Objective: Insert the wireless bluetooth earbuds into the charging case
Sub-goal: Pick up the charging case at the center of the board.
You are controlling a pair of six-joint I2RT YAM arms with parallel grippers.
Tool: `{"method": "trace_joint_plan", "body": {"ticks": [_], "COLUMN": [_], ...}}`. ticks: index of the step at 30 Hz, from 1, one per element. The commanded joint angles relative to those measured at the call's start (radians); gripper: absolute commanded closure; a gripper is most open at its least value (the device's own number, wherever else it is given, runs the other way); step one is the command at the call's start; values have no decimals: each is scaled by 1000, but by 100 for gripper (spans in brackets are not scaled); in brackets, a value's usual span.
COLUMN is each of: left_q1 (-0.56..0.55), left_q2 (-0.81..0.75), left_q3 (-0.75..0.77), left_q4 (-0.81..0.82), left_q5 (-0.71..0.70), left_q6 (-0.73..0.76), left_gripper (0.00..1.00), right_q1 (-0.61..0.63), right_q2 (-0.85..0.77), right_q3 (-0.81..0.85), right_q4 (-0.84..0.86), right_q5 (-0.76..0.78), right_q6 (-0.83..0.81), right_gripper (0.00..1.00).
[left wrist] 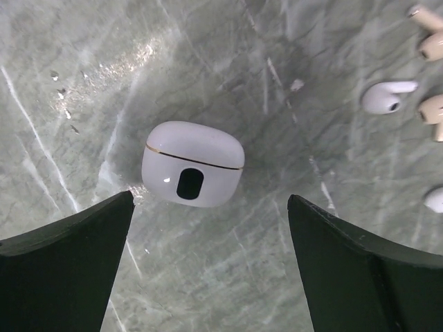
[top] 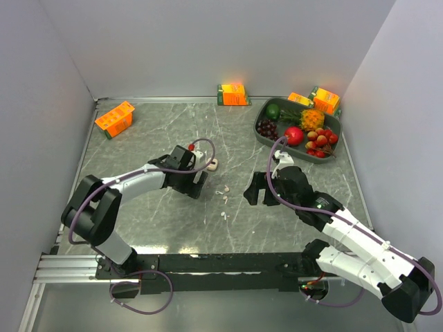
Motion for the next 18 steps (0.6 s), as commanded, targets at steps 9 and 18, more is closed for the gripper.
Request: {"method": "trace_joint_plan", "body": {"ticks": [9, 18], "left_q1": [2, 2], "left_q2": [107, 146], "left_q3": [36, 51], "left_q4": [47, 35], "left_q5": [-31, -97], "left_q6": [63, 79], "left_gripper": [4, 21], "right_q1": [7, 7], "right_q2": [13, 6], "right_q3": [26, 15], "right_q4": [22, 15], "right_q5": [-15, -6], "right_q6": [-13, -12], "right_gripper": [0, 0]}}
